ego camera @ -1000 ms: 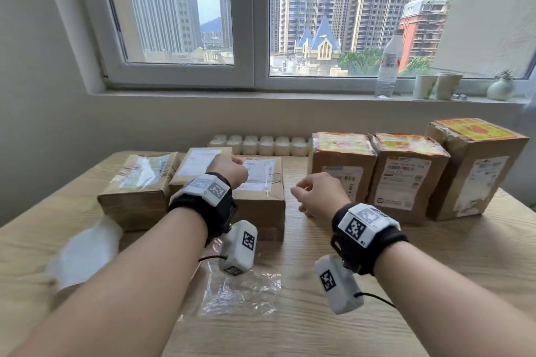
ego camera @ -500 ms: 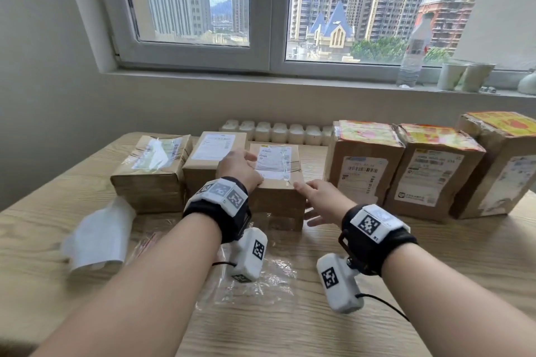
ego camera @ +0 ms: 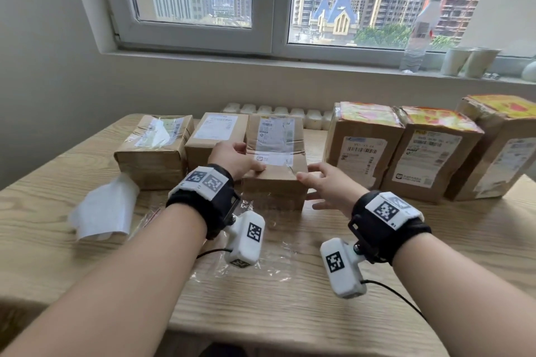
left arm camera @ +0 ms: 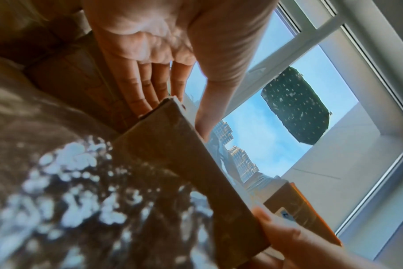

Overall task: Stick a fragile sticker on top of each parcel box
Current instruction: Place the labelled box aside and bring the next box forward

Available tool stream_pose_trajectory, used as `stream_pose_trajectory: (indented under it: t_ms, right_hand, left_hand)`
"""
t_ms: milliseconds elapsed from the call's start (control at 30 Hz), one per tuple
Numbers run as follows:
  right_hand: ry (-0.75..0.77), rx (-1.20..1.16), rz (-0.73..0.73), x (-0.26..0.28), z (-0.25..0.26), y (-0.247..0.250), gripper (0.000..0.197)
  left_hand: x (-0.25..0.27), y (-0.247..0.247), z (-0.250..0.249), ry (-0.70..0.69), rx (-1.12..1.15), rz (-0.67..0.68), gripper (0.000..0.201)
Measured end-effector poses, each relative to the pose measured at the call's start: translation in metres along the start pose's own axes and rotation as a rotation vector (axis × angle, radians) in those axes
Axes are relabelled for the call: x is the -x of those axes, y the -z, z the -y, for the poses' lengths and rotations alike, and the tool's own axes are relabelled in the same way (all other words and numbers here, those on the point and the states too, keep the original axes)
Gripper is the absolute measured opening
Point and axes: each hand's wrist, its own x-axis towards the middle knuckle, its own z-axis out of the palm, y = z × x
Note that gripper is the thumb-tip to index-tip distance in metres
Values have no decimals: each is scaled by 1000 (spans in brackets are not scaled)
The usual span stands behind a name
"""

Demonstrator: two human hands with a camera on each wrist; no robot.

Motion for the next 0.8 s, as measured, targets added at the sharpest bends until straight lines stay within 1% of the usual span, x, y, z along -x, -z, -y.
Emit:
stream_pose_trajectory:
  t_ms: [67,133,200,300,333,400,433,467,567,700,800]
  right_hand:
    - [0,-10,8,3,-1,2,54]
    - [-4,-38,19,8,-1,5,55]
    - [-5,-51,10,12,1,8,58]
    - [9,-59,-26,18,1,6,68]
    - [21,-53,-44,19,0,4,71]
    - [56,-37,-77,24,-1,3,77]
    - [74,-40,-92,27,-2,4,78]
    - [89,-51,-110,30,-3,5,80]
    - [136,-73,-160,43,-2,9,82]
    - [192,-82,-236,58,6,17,72]
    - [219,-131,-271,65,10,22,76]
  left_hand:
    - [5,3,-3,24,29,69,42]
    - [12,3,-7,22,34,117,44]
    - [16,3,-10,27,47,132,51]
    - [25,3,-13,62,123,147,48]
    - [28,3,-14,65,135,141,56]
    - [31,4,-18,47,163,125,84]
    - [33,4,-21,29,184,123,87]
    - [36,5,-24,13,203,122,85]
    - [44,7,-32,-53,239,132,62]
    - [56,8,-38,-127,228,145,65]
    - [65,4,-37,-134,240,166,66]
